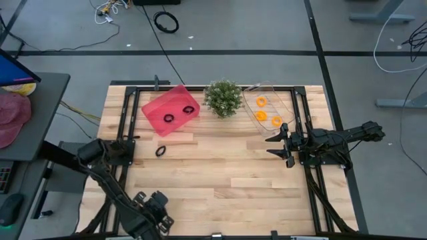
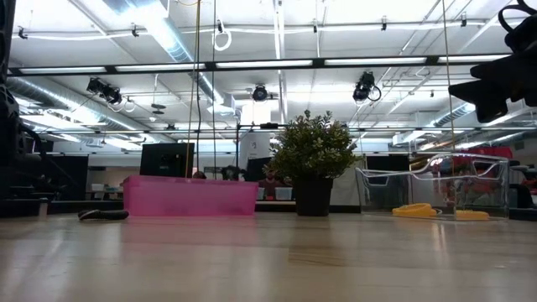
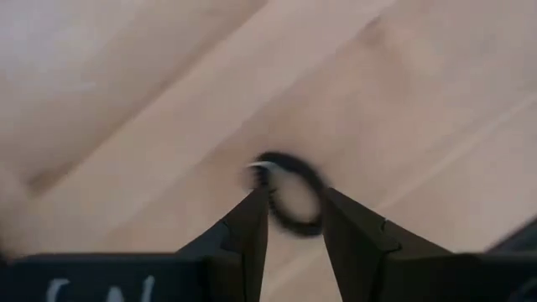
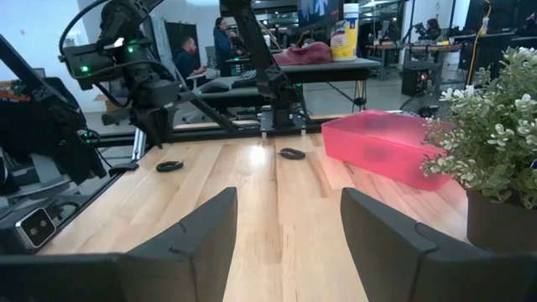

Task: Sort spring keychains
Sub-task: Put the black spring keychain into the pink bin

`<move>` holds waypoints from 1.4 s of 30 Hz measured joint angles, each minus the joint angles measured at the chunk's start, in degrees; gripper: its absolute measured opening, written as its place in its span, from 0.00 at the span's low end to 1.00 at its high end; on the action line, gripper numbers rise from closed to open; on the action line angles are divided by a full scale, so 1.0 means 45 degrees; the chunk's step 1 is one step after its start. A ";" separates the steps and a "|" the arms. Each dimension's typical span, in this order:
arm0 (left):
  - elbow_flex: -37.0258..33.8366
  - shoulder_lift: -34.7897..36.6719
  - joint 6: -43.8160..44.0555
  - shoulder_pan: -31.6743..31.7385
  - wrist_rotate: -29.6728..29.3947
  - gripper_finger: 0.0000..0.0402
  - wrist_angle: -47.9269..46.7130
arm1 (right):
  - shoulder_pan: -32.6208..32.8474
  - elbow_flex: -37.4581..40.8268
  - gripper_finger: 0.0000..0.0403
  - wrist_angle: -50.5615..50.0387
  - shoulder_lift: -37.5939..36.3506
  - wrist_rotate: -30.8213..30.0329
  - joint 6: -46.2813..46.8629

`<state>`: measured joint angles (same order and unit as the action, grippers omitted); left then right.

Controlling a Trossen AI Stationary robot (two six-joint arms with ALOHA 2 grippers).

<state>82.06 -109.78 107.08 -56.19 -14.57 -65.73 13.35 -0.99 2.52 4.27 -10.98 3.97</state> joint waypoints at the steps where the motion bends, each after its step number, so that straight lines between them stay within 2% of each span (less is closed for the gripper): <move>1: 0.0000 0.0000 -0.0029 0.0101 -0.0005 0.29 0.0315 | -0.0002 0.0000 0.53 0.0000 0.0000 0.0000 0.0000; 15: 0.0001 -0.0237 0.0131 -0.0179 -0.0280 0.29 0.0624 | -0.0002 0.0000 0.53 0.0000 0.0000 0.0000 0.0000; 22: 0.0000 -0.0921 0.0143 -0.0201 0.0931 0.29 0.0151 | -0.0002 0.0000 0.53 0.0000 0.0000 -0.0005 0.0001; 32: -0.0023 -0.0952 0.0423 -0.0111 0.0583 0.29 0.0370 | -0.0002 0.0000 0.53 0.0000 0.0000 -0.0005 0.0000; 36: -0.0636 -0.0952 0.0626 -0.0125 0.0668 0.29 0.1033 | 0.0002 0.0000 0.53 -0.0005 0.0000 -0.0005 0.0005; 42: -0.2183 -0.0826 0.0782 -0.0024 0.1746 0.29 0.2887 | -0.0001 0.0000 0.53 0.0000 0.0000 -0.0005 0.0000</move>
<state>72.24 -113.49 110.60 -56.30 -6.71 -52.73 13.35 -0.99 2.52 4.27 -11.00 3.97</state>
